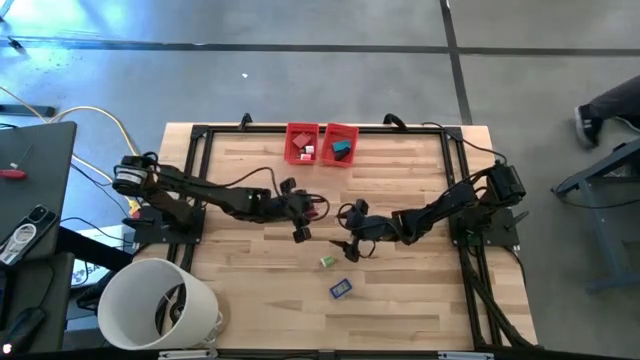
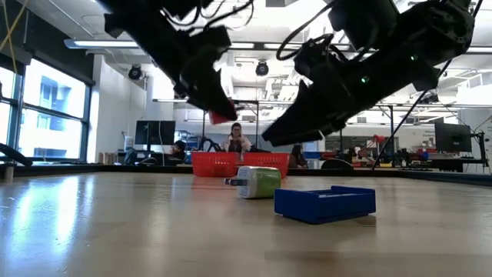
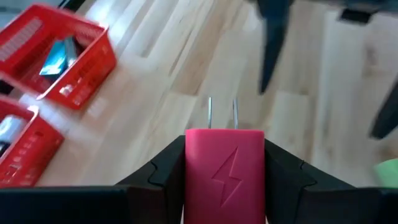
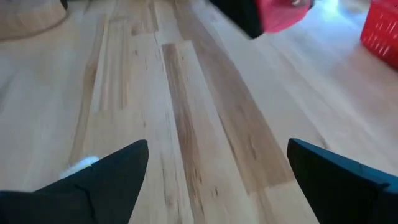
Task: Pick & Place Office items
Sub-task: Put the pink charger adapter into the left red basket
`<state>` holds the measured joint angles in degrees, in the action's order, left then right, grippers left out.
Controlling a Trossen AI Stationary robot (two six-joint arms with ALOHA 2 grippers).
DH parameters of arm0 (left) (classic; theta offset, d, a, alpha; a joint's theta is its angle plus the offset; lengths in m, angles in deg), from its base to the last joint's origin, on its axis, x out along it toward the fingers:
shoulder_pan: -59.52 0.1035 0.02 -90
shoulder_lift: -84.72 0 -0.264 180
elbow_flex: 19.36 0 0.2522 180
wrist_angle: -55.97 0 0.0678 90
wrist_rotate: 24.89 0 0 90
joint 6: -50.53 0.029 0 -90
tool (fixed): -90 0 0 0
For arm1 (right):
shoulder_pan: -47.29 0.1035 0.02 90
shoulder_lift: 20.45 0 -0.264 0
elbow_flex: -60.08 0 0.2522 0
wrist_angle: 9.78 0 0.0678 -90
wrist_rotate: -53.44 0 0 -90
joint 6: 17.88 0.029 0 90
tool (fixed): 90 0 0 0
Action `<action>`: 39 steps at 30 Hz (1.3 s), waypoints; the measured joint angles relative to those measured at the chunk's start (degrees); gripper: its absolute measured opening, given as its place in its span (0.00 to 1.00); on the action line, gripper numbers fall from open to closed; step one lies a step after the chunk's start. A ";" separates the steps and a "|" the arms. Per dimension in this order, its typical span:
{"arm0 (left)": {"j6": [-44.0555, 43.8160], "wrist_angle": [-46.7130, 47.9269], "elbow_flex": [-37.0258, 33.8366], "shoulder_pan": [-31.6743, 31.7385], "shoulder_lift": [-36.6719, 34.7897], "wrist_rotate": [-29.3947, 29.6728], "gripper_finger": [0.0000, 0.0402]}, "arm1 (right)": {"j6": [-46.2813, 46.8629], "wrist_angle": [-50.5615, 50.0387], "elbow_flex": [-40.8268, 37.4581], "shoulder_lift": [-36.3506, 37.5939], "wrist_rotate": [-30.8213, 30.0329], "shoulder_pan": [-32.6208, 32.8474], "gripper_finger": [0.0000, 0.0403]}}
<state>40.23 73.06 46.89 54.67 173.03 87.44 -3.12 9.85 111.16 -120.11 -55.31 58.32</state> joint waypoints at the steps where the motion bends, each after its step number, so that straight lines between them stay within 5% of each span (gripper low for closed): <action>1: 0.32 -0.30 0.00 -0.40 -0.18 0.01 0.36 | -0.25 0.75 0.01 0.00 -0.42 -0.02 0.92; 21: 17.10 -11.41 -0.09 -6.91 -3.10 -0.18 0.36 | -1.26 5.41 0.00 0.33 -0.09 0.70 0.92; 32: 26.51 -8.91 -0.04 -10.73 -4.96 13.04 0.36 | 2.88 1.55 0.00 6.31 1.34 0.61 0.92; 39: 28.34 -6.75 -0.04 -11.70 -4.92 13.64 0.36 | 13.99 -0.87 0.00 11.88 11.11 -0.85 0.92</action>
<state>68.57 66.31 46.85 42.97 168.12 101.08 10.87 8.98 111.16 -108.23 -44.20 57.47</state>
